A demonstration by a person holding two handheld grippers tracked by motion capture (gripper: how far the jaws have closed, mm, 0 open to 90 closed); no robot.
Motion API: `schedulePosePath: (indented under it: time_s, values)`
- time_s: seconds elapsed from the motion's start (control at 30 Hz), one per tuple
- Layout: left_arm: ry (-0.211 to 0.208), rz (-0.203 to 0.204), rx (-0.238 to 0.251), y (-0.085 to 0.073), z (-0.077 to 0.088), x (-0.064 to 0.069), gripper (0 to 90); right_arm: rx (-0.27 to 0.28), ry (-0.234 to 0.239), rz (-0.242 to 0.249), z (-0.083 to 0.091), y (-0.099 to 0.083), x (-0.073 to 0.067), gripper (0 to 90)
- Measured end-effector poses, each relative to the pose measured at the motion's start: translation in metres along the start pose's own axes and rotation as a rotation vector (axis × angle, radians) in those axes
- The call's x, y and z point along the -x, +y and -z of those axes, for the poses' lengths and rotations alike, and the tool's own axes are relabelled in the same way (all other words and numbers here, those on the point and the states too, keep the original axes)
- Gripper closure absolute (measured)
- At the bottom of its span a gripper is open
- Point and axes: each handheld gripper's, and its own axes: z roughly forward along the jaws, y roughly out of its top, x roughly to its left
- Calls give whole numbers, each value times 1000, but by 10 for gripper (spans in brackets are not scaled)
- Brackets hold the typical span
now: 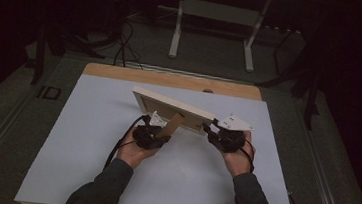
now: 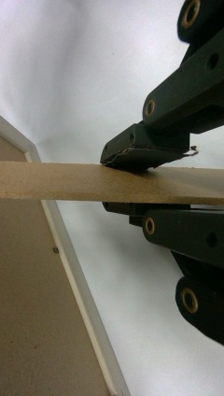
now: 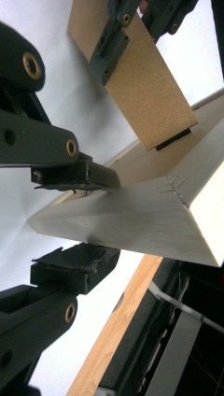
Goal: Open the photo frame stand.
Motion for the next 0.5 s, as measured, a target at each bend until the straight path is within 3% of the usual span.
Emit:
schedulePosePath:
  time_s: [0.5]
  values:
    - [-7,5,-4,-5,-1,2,776,15,17,-2,2,-5,-3,606]
